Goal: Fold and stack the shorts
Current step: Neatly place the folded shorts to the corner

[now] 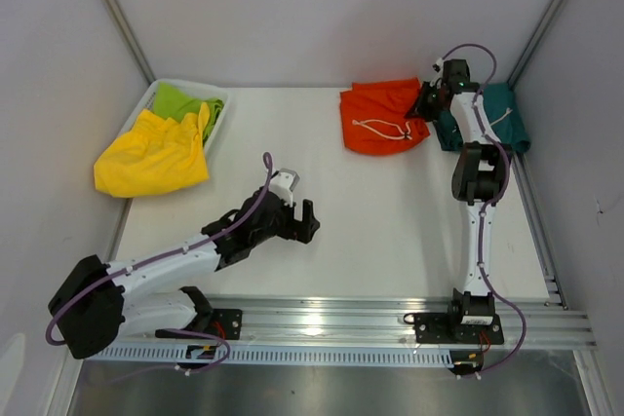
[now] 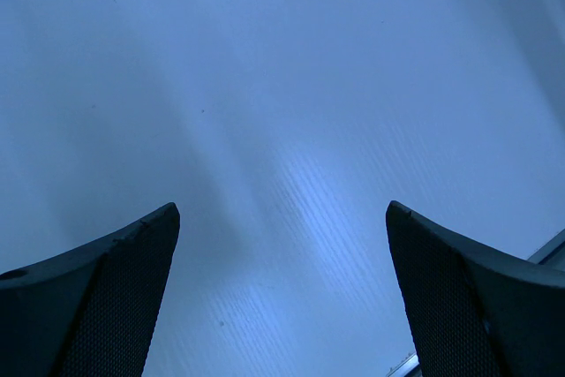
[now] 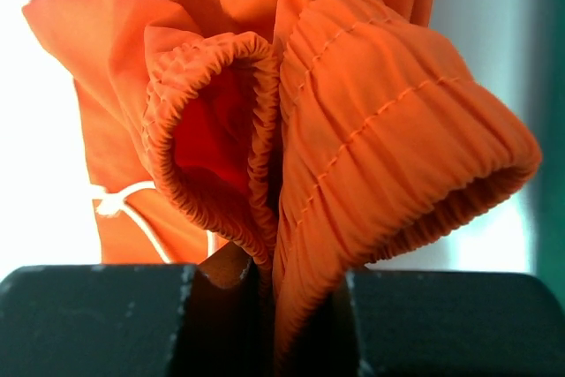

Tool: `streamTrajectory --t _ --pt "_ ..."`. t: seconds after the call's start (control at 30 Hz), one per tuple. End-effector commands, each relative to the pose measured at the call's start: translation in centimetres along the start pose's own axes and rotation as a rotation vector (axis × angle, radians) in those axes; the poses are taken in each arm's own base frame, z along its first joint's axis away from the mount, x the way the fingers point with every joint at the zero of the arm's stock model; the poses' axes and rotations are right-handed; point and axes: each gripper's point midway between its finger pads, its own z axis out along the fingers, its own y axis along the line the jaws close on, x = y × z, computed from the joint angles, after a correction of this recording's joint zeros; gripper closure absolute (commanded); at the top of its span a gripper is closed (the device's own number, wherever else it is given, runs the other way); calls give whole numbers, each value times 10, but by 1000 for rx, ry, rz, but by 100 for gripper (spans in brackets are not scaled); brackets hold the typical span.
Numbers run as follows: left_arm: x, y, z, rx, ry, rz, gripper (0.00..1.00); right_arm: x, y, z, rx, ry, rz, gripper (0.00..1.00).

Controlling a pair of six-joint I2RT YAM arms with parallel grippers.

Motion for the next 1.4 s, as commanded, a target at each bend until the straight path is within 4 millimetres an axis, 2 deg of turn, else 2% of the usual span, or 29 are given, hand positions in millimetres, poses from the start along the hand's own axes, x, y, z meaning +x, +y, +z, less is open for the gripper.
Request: streamTrajectory --t 0.0,0.13,0.3,0.33,0.4,0.53,0.63,0.67,0.83,0.97,1.1,1.27,1.37 --pt "-19 -14 2 46 -33 18 1 -58 -7 -43 -46 -155 38 100" --pt "-24 -18 6 55 -36 26 1 -88 -20 -62 -82 -243 68 100" --pt "-23 -20 12 56 -17 32 1 -127 -18 -86 -118 -364 36 100" --pt "-24 -21 12 56 -15 34 1 -135 -23 -93 -126 -393 46 100" --pt "-23 -20 14 53 -7 36 1 -141 -23 -100 -176 -405 77 100" --pt "-26 -21 17 51 -3 37 1 -156 -34 -114 -197 -455 128 100" --pt "-29 -25 19 61 2 36 1 -163 -53 -124 -235 -468 217 100" --pt "-28 -25 20 61 6 36 1 -163 -65 -127 -236 -469 241 100" --pt "-27 -27 24 62 23 39 1 -155 -94 -135 -174 -446 326 98" --pt "-28 -30 27 69 30 36 1 -150 -117 -150 -126 -441 398 96" --pt "-28 -32 28 76 38 37 1 -144 -143 -163 -99 -429 477 99" --pt "-26 -30 29 67 61 49 1 -143 -143 -177 -104 -425 526 100" --pt "-29 -32 29 68 62 51 1 -142 -150 -187 -61 -439 576 100"
